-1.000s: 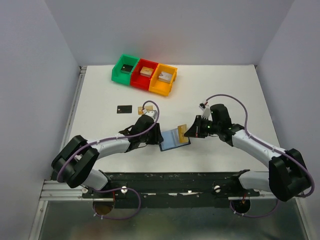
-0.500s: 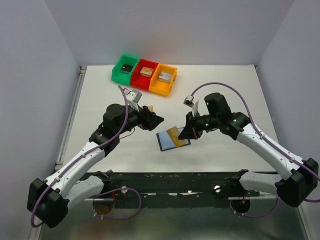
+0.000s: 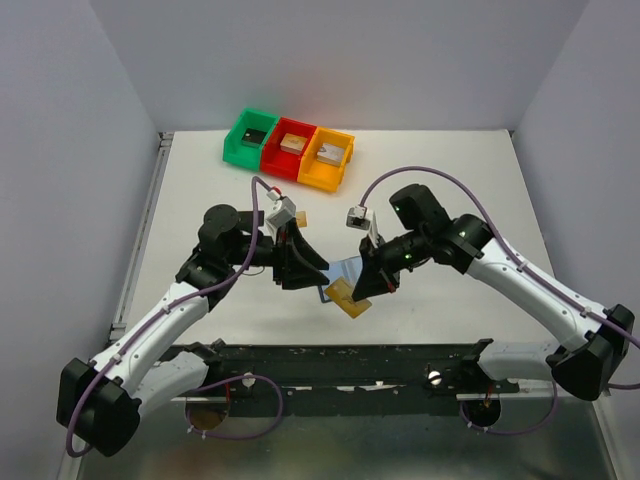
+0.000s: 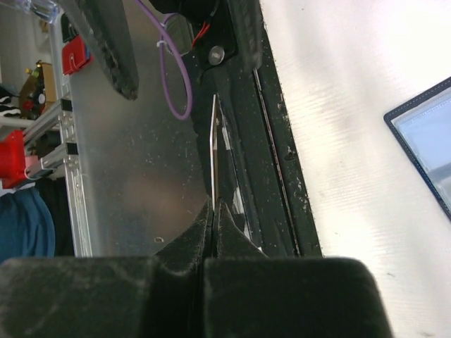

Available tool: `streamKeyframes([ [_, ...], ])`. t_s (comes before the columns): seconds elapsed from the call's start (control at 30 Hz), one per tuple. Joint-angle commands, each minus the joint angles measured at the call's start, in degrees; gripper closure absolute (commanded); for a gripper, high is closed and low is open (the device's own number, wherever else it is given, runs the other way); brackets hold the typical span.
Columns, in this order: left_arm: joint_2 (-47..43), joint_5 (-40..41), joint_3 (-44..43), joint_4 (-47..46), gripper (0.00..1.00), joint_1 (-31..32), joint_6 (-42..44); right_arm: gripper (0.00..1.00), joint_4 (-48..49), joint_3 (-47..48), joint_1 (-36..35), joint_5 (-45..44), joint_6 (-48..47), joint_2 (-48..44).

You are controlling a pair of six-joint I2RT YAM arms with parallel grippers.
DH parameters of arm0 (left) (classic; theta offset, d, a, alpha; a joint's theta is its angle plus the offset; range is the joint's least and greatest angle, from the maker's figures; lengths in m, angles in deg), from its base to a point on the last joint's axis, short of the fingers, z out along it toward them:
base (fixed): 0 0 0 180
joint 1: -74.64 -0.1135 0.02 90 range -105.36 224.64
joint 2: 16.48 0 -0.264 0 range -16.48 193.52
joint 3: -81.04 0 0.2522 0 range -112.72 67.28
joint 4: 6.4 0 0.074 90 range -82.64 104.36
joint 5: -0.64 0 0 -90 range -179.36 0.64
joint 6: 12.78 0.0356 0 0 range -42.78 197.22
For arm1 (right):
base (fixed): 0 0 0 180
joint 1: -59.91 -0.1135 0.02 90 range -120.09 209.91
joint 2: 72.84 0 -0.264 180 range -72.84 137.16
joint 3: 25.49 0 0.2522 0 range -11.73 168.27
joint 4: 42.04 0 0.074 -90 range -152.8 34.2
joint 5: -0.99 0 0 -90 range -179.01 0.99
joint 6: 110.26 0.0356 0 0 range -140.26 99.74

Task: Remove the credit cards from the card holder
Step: Remove the credit card from the card holder.

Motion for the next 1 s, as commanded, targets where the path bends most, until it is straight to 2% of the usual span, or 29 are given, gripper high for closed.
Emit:
streamKeyframes([
  [0.0, 1.33, -5.66, -3.01, 3.36, 0.43, 2.35, 4.57, 1.0, -4.34, 3.14, -0.83, 0.33, -2.16, 1.44],
  [0.27, 2.56, -3.82, -3.36, 8.37, 0.5, 3.67, 8.09, 1.0, -4.25, 4.81, -1.97, -0.03, -2.07, 2.85],
  [0.53, 4.41, -3.82, -2.84, 8.2, 0.57, 4.29, 8.18, 1.0, -4.69, 5.86, -2.5, -0.64, -2.42, 3.81],
  [0.6, 4.76, -4.16, -2.84, 8.2, 0.61, 4.64, 8.27, 1.0, -4.78, 5.95, -2.59, -0.82, -2.6, 3.82],
  [0.67, 5.02, -4.78, -2.84, 8.11, 0.69, 4.99, 8.36, 1.0, -4.78, 5.95, -2.59, -0.99, -2.69, 3.9],
  [0.83, 5.29, -5.13, -2.57, 8.38, 0.99, 5.26, 8.88, 0.99, -4.78, 6.21, -2.68, -2.31, -2.78, 3.82],
  [0.87, 4.94, -4.79, -2.4, 8.46, 1.0, 5.26, 8.89, 0.87, -4.69, 6.22, -2.68, -3.62, -2.08, 3.55],
  [0.9, 4.59, -3.91, -2.22, 8.46, 1.0, 5.26, 8.89, 0.69, -4.08, 6.22, -2.59, -6.41, -1.29, 2.86],
  [0.97, 3.8, -0.67, -1.96, 9.42, 1.0, 4.3, 9.06, 0.48, -1.72, 5.6, -2.41, -12.91, 3.16, 0.75],
])
